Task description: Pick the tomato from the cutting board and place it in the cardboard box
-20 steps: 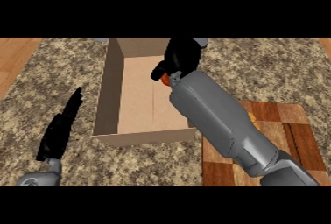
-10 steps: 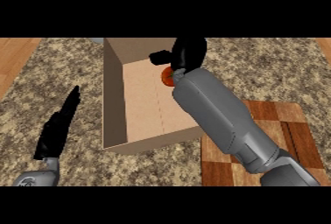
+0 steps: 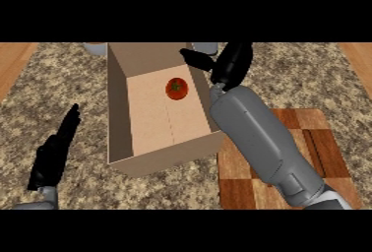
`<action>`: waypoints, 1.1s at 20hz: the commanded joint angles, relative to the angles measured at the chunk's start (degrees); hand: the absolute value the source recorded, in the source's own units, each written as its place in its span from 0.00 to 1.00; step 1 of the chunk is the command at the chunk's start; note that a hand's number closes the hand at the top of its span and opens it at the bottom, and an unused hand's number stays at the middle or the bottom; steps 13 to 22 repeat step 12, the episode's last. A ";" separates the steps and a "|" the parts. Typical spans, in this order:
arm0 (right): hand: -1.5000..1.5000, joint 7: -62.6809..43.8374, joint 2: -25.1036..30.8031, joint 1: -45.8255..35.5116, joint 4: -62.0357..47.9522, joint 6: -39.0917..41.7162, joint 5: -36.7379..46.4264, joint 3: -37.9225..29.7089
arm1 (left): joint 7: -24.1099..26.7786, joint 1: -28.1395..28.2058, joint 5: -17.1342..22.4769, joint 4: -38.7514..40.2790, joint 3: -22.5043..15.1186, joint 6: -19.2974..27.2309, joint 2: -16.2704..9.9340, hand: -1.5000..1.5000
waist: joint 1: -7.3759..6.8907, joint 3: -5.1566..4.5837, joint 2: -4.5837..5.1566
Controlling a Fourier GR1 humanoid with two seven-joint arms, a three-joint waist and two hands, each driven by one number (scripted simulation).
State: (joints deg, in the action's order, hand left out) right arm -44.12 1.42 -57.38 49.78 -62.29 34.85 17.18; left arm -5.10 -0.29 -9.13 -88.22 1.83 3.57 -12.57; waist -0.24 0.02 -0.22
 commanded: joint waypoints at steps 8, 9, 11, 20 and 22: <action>0.00 -2.30 10.39 28.91 34.53 0.05 2.91 -0.31 | -1.93 3.24 0.87 -3.69 1.91 -0.53 -1.18 0.50 | 3.10 0.03 -0.81; 0.00 -4.46 11.35 30.07 39.69 2.23 4.18 -0.37 | -0.54 3.81 0.41 -2.32 2.12 0.68 -0.26 0.50 | 3.29 -0.04 -0.87; 0.00 -6.15 15.58 34.64 48.47 6.69 2.40 -0.61 | -0.03 4.83 0.08 -3.28 1.60 0.99 0.32 0.50 | 3.29 -0.04 -0.87; 0.00 -5.86 14.65 39.97 51.20 5.09 4.64 0.87 | 0.18 4.86 0.66 -3.48 1.56 -0.02 0.13 0.50 | 2.37 -0.04 -0.50; 0.00 -5.86 14.65 39.97 51.20 5.09 4.64 0.87 | 0.18 4.86 0.66 -3.48 1.56 -0.02 0.13 0.50 | 2.37 -0.04 -0.50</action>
